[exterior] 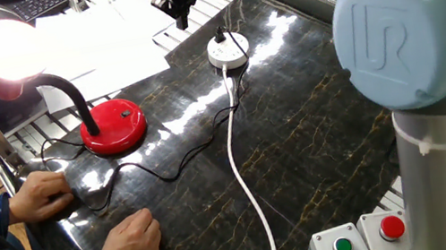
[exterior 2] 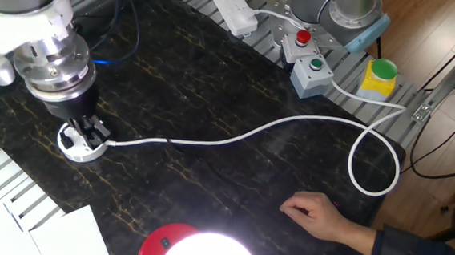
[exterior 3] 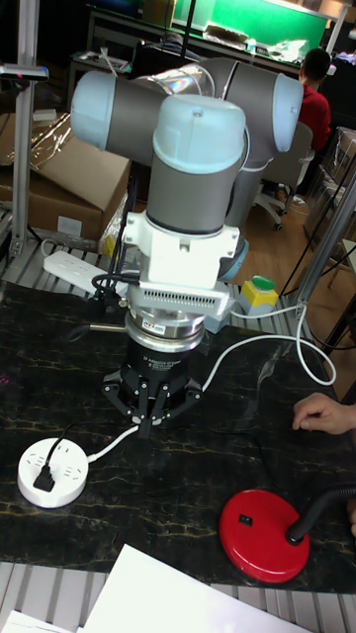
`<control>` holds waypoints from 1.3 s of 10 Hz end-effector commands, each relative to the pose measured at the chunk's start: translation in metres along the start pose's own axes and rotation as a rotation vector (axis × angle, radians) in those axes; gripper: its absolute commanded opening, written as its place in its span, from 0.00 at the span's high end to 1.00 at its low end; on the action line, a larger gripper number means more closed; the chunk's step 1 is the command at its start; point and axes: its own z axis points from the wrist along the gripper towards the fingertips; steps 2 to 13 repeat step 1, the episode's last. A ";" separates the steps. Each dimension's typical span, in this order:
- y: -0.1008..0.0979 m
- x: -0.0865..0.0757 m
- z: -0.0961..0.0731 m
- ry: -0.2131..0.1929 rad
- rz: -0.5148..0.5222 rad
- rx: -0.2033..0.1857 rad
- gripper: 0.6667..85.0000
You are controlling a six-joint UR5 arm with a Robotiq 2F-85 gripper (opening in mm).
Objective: Plug in the power cord of the desk lamp, turn on the socket, and light up the desk lamp
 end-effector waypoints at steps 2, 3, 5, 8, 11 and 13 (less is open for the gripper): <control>0.006 -0.005 -0.004 -0.016 0.001 -0.029 1.00; 0.006 -0.005 -0.004 -0.016 0.001 -0.029 1.00; 0.006 -0.005 -0.004 -0.016 0.001 -0.029 1.00; 0.006 -0.005 -0.004 -0.016 0.001 -0.029 1.00; 0.006 -0.005 -0.004 -0.016 0.001 -0.029 1.00; 0.006 -0.005 -0.004 -0.016 0.001 -0.029 1.00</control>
